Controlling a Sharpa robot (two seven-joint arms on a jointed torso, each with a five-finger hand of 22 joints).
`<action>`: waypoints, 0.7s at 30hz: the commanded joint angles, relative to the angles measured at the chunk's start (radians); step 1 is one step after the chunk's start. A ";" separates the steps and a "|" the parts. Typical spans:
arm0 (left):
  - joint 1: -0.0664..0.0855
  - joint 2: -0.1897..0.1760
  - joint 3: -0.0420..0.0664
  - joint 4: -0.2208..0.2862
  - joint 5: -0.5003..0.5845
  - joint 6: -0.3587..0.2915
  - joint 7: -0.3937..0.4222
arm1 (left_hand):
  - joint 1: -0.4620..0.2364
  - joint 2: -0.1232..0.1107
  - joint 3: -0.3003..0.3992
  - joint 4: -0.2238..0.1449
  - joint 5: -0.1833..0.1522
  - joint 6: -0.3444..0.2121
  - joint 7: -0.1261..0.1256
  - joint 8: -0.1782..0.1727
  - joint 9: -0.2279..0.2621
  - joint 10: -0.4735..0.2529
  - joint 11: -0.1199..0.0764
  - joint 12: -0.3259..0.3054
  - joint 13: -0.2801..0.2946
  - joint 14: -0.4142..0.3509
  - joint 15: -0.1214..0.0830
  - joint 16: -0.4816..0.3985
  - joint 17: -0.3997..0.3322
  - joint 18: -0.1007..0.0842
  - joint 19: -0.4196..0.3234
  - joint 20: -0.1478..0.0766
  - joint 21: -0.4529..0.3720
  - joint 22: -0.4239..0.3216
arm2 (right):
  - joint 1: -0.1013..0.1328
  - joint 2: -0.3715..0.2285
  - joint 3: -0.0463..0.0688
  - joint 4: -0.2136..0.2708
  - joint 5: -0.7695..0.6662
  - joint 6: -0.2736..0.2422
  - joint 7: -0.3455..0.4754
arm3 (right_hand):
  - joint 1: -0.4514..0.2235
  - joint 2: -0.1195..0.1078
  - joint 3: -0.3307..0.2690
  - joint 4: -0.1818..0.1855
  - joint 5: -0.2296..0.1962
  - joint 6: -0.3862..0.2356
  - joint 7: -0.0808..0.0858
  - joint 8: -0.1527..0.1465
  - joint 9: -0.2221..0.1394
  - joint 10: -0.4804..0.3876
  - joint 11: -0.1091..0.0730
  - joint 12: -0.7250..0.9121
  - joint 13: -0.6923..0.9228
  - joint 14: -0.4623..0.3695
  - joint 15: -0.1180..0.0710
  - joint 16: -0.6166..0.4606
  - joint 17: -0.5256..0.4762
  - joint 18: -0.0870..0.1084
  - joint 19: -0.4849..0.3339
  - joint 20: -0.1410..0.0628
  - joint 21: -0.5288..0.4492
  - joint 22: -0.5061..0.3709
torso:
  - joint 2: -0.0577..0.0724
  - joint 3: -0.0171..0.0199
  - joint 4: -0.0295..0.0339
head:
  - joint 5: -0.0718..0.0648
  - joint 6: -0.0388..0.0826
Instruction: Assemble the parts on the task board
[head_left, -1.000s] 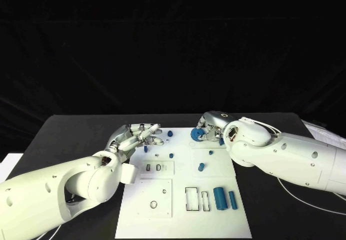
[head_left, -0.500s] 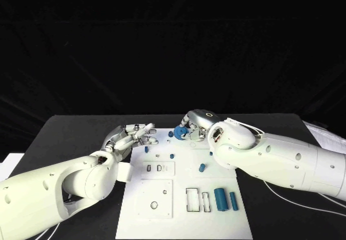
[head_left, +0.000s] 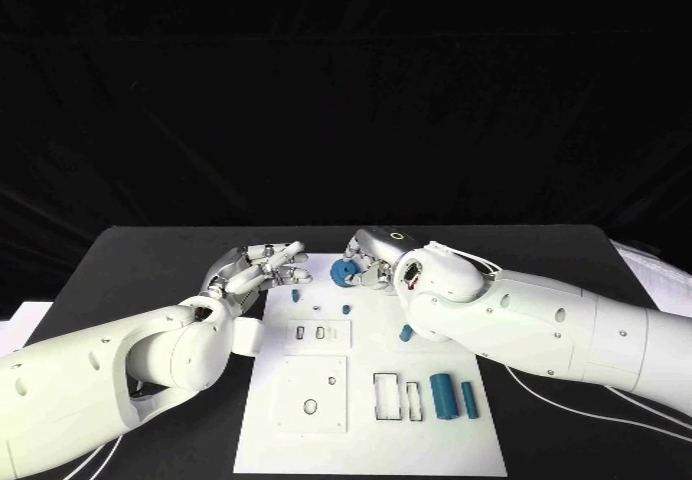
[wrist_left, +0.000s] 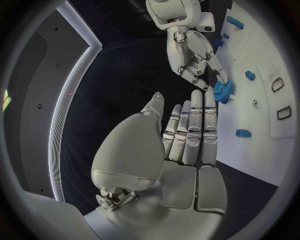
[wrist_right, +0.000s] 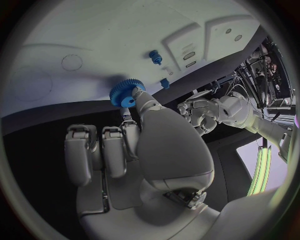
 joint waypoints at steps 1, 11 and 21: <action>0.001 0.002 0.001 0.000 0.006 0.014 0.016 | 0.002 0.006 0.000 -0.005 0.001 0.001 0.002 -0.004 0.000 -0.001 0.003 -0.006 0.001 -0.008 -0.001 -0.003 0.001 0.016 -0.007 0.000 0.003 0.001 | -0.004 0.010 -0.002 -0.008 -0.012 0.046 0.006 | -0.009 0.001 0.012 0.006 -0.004 0.069 -0.034 0.002 0.017 0.023 -0.016 -0.006 0.060 0.078 -0.008 0.003 0.123 -0.013 0.015 -0.003 0.006 0.124 | 0.000 0.0009 -0.0016 | 0.004 -0.003; 0.001 0.002 0.001 0.000 0.006 0.014 0.016 | 0.002 0.006 0.000 -0.005 0.001 0.001 0.002 -0.004 0.000 -0.001 0.003 -0.006 0.001 -0.008 -0.001 -0.003 0.001 0.016 -0.007 0.000 0.003 0.001 | -0.016 0.034 -0.008 -0.028 -0.014 0.049 0.005 | -0.019 -0.005 0.020 0.006 -0.012 0.065 -0.031 -0.005 0.016 0.020 -0.014 -0.012 0.057 0.077 -0.006 0.002 0.121 -0.013 0.015 -0.002 0.006 0.124 | -0.001 0.0015 -0.0025 | 0.006 -0.006; 0.001 0.003 0.001 0.000 0.006 0.015 0.014 | 0.002 0.006 0.000 -0.005 0.001 0.001 0.002 -0.004 0.000 -0.001 0.003 -0.006 0.001 -0.008 -0.001 -0.003 0.001 0.016 -0.007 0.000 0.003 0.001 | -0.018 0.042 -0.009 -0.038 -0.016 0.031 0.009 | -0.049 -0.032 0.027 0.009 -0.027 0.019 -0.011 -0.038 0.002 0.006 0.003 -0.034 0.043 0.077 0.006 0.002 0.122 -0.013 0.012 0.007 0.004 0.121 | -0.001 0.0016 -0.0028 | 0.006 -0.009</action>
